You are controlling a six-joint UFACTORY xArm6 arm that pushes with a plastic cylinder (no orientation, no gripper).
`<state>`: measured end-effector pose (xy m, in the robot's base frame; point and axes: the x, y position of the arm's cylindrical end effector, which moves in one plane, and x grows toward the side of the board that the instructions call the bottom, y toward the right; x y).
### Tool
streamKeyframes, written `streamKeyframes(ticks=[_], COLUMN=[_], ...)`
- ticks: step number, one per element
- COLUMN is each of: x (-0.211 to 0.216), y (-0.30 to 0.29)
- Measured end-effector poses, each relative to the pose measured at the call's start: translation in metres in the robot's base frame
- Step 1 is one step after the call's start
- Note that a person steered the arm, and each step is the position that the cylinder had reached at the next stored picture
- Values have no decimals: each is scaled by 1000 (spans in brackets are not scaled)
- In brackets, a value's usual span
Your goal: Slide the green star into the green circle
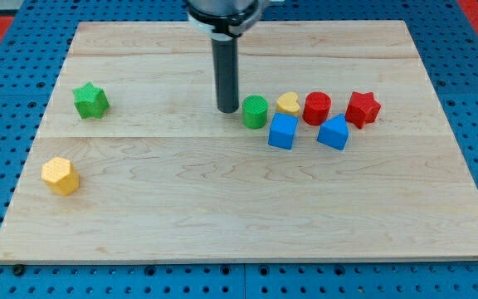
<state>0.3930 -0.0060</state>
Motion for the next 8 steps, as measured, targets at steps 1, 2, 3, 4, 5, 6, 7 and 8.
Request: streamKeyframes(ticks=[1,2,3,4,5,6,7,8], x=[1,1,12,74,84,72,92,116], y=[52,56,0,4,69,105,63,-20])
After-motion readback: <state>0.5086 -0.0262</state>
